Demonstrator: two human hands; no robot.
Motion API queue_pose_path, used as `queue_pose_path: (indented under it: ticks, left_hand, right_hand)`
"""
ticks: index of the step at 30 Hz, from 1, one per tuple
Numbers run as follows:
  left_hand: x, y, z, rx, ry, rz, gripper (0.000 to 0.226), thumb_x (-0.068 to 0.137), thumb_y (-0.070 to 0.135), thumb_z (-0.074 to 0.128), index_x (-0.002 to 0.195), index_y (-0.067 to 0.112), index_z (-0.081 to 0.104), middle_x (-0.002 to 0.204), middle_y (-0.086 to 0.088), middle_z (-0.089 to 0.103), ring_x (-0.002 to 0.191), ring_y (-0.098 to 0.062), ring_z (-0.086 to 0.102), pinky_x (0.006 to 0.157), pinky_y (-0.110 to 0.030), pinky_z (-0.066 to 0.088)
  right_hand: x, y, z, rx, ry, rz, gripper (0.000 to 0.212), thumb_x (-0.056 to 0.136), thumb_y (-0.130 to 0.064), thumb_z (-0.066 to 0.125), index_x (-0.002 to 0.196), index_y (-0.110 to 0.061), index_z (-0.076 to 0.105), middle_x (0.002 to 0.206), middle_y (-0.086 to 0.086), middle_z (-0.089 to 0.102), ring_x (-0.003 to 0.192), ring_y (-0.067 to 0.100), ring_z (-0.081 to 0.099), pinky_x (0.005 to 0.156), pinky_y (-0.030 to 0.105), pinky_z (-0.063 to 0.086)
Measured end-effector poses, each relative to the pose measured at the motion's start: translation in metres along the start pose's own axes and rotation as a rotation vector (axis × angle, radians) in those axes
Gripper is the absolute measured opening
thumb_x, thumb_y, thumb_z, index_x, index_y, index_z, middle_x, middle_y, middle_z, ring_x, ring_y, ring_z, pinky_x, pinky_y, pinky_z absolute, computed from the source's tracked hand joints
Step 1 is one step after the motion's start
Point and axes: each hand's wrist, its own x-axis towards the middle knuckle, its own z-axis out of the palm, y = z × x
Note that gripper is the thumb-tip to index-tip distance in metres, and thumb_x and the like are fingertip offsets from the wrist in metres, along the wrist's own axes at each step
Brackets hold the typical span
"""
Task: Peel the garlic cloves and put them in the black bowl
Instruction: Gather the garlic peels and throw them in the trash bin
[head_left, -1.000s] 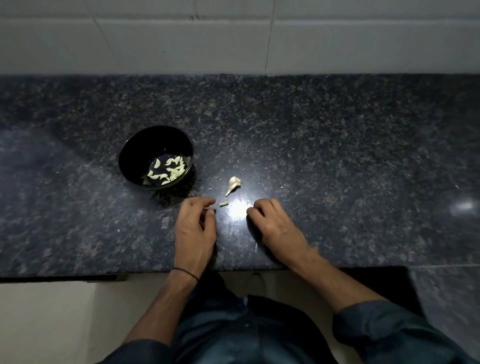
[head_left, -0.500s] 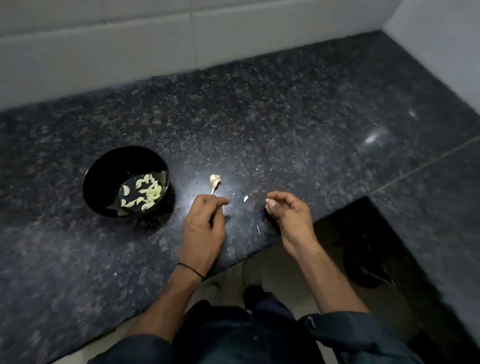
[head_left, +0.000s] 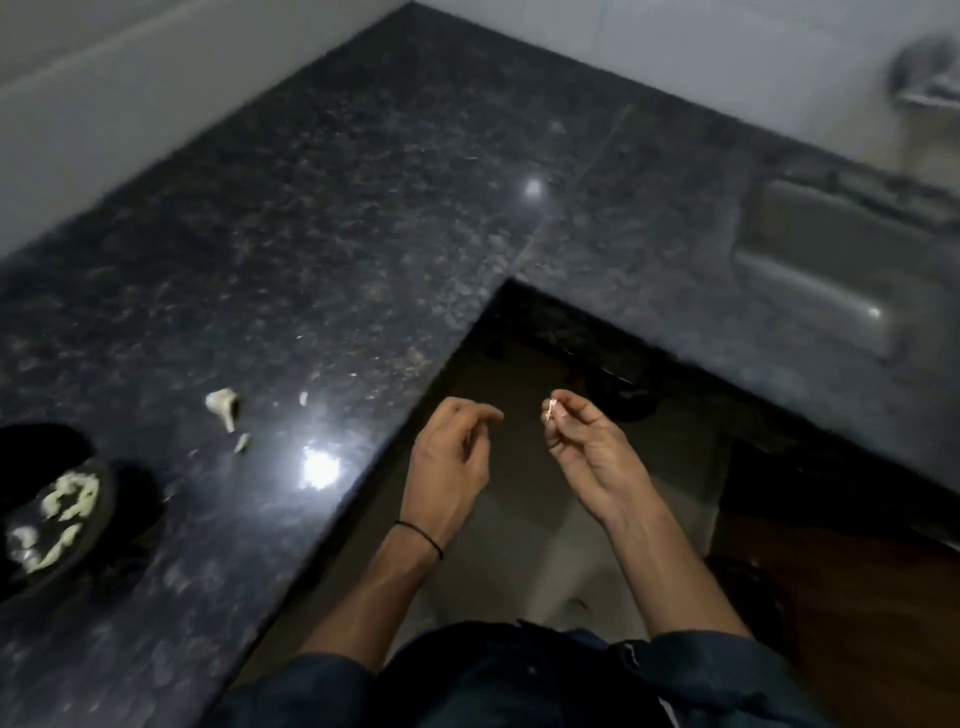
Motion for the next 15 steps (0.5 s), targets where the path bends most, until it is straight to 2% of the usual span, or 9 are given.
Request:
queue_pose_path:
  ticks: [6, 10, 15]
  left_hand:
    - [0.004, 0.064, 0.127, 0.008, -0.384, 0.102, 0.024, 0.091, -0.003, 0.059, 0.099, 0.015, 0.073, 0.097, 0.006, 0.062, 0.083, 0.006, 0.055, 0.076, -0.007, 0.039]
    - [-0.016, 0.106, 0.225, 0.017, -0.616, 0.079, 0.025, 0.090, -0.001, 0.060, 0.096, 0.019, 0.073, 0.094, 0.005, 0.064, 0.081, 0.004, 0.056, 0.072, -0.005, 0.038]
    - [-0.055, 0.133, 0.326, 0.034, -0.924, 0.037, 0.029, 0.093, 0.001, 0.052, 0.101, 0.020, 0.073, 0.095, 0.016, 0.061, 0.083, 0.008, 0.058, 0.072, -0.006, 0.042]
  right_hand:
    - [-0.033, -0.058, -0.142, 0.164, 0.192, -0.154, 0.024, 0.097, 0.013, 0.047, 0.095, -0.003, 0.064, 0.081, 0.007, 0.067, 0.073, 0.009, 0.065, 0.066, 0.013, 0.055]
    - [-0.065, -0.081, -0.259, 0.234, 0.348, -0.191, 0.021, 0.096, 0.012, 0.049, 0.096, -0.003, 0.064, 0.080, 0.005, 0.069, 0.076, 0.009, 0.065, 0.068, 0.013, 0.055]
    - [-0.088, -0.081, -0.392, 0.224, 0.551, -0.184, 0.023, 0.097, 0.012, 0.049, 0.098, -0.004, 0.065, 0.089, 0.008, 0.067, 0.075, 0.007, 0.068, 0.071, 0.014, 0.056]
